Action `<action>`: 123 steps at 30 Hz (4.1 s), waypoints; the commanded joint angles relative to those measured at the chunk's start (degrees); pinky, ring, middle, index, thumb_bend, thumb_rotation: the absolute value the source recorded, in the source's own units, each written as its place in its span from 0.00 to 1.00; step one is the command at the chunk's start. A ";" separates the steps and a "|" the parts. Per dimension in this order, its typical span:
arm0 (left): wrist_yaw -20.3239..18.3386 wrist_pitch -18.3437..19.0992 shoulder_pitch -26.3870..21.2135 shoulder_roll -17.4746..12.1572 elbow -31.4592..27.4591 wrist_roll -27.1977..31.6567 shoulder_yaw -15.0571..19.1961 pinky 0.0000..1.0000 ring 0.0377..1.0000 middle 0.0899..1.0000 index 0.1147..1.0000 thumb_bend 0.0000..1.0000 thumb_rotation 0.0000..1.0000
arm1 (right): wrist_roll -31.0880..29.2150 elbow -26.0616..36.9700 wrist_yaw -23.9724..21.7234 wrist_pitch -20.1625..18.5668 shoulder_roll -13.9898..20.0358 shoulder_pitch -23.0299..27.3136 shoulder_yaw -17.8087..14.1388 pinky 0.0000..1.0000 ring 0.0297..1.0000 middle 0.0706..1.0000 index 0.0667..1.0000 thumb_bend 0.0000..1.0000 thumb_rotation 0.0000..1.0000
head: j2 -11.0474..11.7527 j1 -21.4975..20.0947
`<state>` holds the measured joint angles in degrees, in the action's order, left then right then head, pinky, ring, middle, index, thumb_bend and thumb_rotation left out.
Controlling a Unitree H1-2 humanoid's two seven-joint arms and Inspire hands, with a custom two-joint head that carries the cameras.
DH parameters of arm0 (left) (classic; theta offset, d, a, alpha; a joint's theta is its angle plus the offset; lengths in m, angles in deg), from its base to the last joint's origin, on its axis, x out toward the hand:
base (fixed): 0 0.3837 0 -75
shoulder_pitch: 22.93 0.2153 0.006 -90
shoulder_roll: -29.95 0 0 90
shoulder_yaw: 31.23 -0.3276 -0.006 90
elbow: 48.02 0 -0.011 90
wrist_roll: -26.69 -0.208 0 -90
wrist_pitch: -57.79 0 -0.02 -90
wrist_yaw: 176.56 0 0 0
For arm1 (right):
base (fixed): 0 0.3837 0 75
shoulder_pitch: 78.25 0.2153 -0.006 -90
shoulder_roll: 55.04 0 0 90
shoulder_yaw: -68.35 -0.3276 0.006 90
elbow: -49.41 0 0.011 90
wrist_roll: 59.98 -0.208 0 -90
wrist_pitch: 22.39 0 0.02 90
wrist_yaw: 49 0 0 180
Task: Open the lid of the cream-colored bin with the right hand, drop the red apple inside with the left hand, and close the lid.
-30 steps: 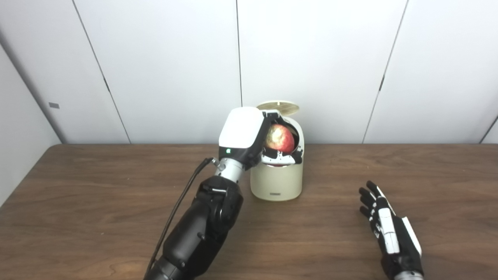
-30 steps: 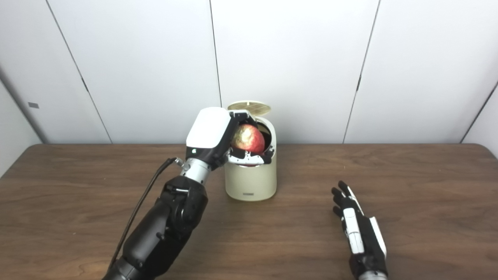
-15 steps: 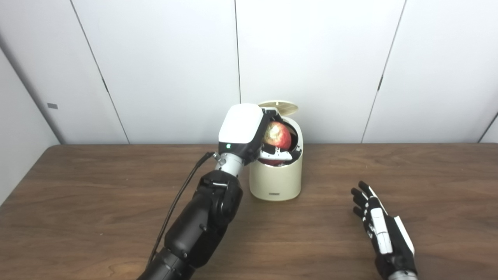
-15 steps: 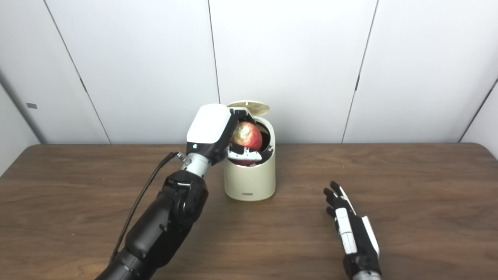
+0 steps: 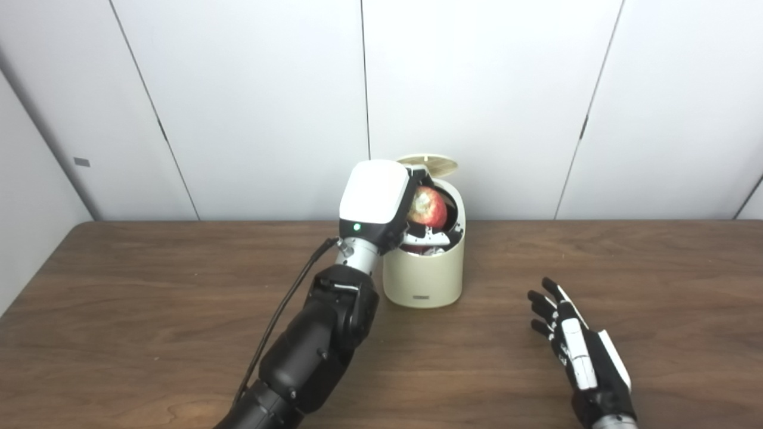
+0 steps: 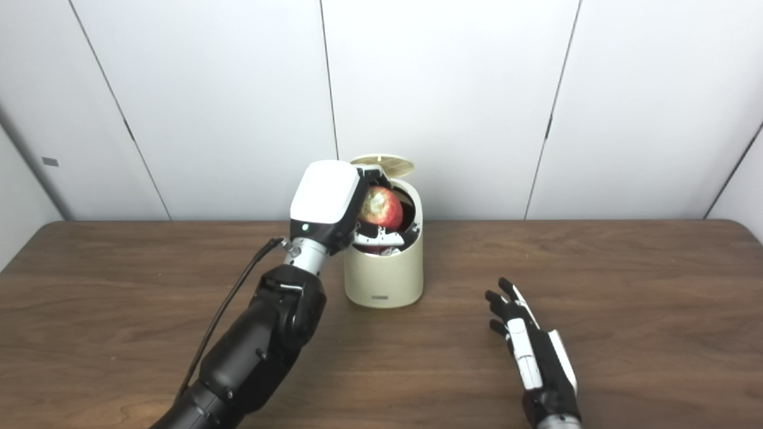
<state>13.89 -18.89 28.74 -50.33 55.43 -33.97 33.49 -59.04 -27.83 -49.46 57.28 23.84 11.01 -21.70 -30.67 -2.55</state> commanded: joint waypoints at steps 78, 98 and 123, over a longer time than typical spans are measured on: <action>-10.96 -1.69 27.01 -1.38 -26.99 54.76 26.12 0.66 0.71 0.75 0.79 0.53 0.46 | 1.02 -0.37 0.25 5.76 0.97 2.51 -1.45 0.86 0.92 0.91 0.89 0.60 1.00 | 1.25 -0.63; -9.91 -11.37 37.97 1.97 -20.25 58.05 28.58 0.90 0.89 0.89 0.91 0.53 0.80 | 13.22 -1.33 -0.69 2.00 7.21 23.57 0.87 0.82 0.91 0.90 0.87 0.59 1.00 | 0.25 -3.23; -9.12 -12.03 37.77 1.43 -19.69 55.57 27.16 0.87 0.87 0.87 0.87 0.48 0.76 | 24.77 -14.61 -5.40 -2.94 9.74 42.40 10.05 0.78 0.84 0.83 0.80 0.54 1.00 | 0.32 -1.24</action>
<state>4.38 -30.93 66.85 -48.80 36.44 21.85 60.49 -34.67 -43.21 -54.91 53.80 32.84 49.80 -11.54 -30.32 -3.78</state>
